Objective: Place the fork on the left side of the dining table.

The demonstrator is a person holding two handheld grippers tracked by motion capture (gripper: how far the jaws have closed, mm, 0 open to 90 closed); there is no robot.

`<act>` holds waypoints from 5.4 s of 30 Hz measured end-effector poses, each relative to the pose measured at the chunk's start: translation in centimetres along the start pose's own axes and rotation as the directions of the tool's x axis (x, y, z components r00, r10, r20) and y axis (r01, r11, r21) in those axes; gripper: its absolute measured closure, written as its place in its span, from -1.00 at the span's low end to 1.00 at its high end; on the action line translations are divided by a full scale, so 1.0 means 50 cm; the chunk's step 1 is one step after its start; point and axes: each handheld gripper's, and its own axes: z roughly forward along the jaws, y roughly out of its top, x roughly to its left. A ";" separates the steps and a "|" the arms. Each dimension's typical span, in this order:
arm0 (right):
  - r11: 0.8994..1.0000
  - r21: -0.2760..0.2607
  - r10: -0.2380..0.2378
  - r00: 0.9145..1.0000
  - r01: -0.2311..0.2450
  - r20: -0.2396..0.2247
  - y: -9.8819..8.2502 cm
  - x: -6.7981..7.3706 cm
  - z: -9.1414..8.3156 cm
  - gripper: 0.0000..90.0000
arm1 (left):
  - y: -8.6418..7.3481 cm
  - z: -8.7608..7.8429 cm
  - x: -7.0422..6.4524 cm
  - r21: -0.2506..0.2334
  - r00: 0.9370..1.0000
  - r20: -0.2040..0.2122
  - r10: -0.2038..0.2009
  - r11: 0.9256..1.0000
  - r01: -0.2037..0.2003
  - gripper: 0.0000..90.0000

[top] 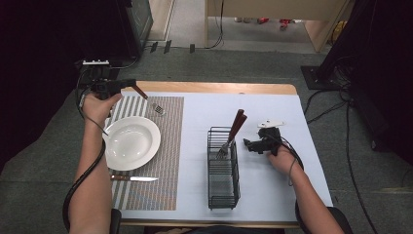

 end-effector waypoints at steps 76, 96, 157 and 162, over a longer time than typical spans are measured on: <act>1.000 -0.003 -0.002 1.000 0.002 -0.001 0.000 0.000 0.001 -0.80 | -0.168 0.017 0.218 0.067 0.983 -0.108 -0.150 0.985 0.158 0.20; 1.000 -0.003 -0.001 1.000 0.001 -0.001 0.000 0.000 0.000 -0.80 | -0.175 0.044 0.227 0.124 0.979 -0.146 -0.141 0.979 0.160 0.09; 1.000 -0.002 -0.004 1.000 0.004 0.000 0.001 -0.001 0.001 -0.80 | -0.149 0.038 0.076 0.121 0.992 -0.126 -0.011 0.992 0.026 -0.17; 1.000 -0.001 -0.003 1.000 0.003 0.000 0.001 -0.001 0.001 -0.80 | -0.155 0.047 0.049 0.114 0.994 -0.107 0.001 0.993 0.011 -0.20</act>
